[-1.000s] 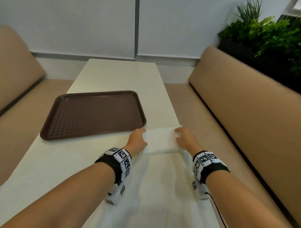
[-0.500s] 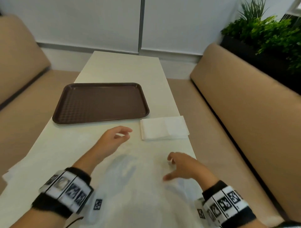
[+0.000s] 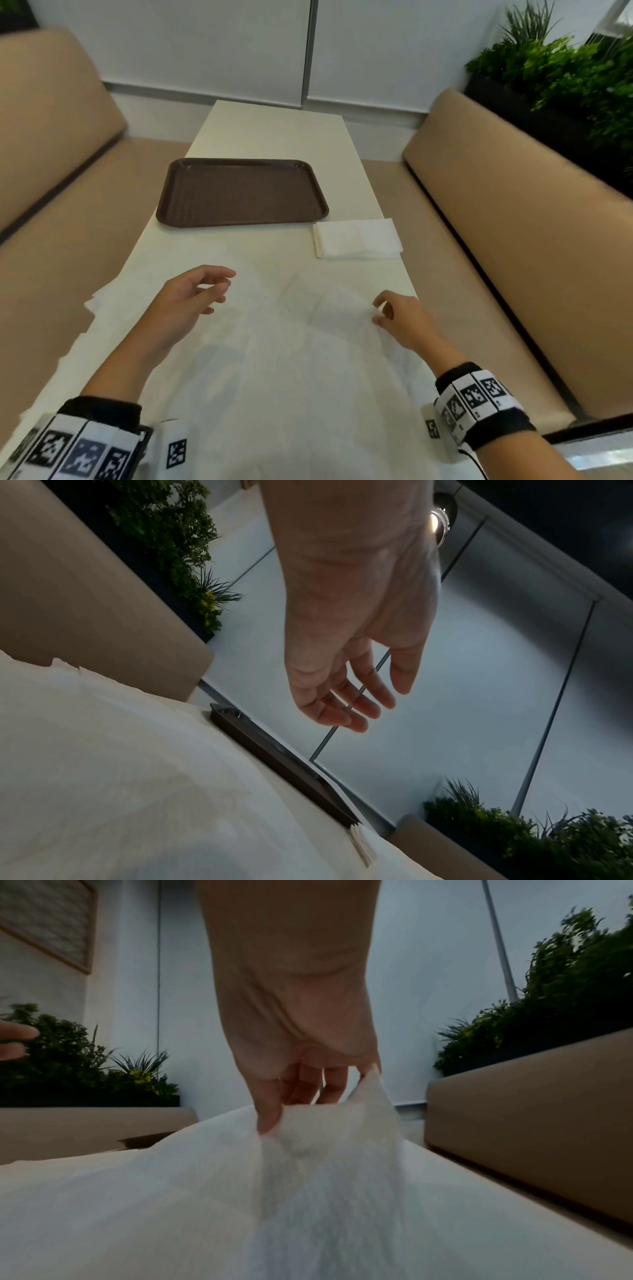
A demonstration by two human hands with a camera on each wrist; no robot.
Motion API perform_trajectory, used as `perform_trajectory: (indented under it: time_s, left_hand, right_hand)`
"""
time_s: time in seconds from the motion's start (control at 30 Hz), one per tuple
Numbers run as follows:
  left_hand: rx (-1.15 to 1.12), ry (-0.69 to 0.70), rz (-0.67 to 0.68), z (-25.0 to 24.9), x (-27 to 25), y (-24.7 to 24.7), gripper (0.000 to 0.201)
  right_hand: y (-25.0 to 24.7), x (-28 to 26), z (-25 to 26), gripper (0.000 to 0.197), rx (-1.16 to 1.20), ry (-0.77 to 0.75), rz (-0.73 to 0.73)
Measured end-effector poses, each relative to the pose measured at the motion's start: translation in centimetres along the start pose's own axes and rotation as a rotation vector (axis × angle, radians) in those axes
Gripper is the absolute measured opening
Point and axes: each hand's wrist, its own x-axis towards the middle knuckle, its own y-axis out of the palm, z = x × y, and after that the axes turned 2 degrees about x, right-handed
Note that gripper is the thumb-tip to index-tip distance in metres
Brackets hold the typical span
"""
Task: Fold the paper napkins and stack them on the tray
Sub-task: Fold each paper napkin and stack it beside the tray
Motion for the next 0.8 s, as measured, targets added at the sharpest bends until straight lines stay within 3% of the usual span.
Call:
perform_trajectory:
  time_s: [0.13,0.37,0.47,0.63,0.7,0.8]
  left_hand:
    - [-0.032,0.032,0.0,-0.5,-1.3,-0.4,0.02]
    - [-0.055,0.044,-0.011,-0.6,-2.8,-1.3,0.018]
    - [-0.06,0.046,-0.016,-0.5,-3.2,-1.6,0.018]
    - [-0.057,0.048,-0.018,-0.4,-3.7,-1.8,0.019]
    - [-0.057,0.048,-0.024,-0.3,-3.7,-1.9,0.019]
    - [-0.071,0.047,-0.018,-0.2,-3.9,-2.1,0.019]
  right_hand:
    - [-0.5,-1.1,0.3,0.029,0.035,-0.097,-0.024]
    - [-0.5,-2.2,1.0,0.064,0.115,-0.213,0.126]
    - [-0.4,-2.2,1.3,0.058,0.141,-0.239,0.119]
    - [0.2,-1.5,1.9,0.026,0.078,-0.275,0.039]
    - [0.4,-1.3,2.1,0.026,0.021,-0.284,0.027]
    - [0.7,-1.4,2.3,0.04,-0.01,-0.309,0.004]
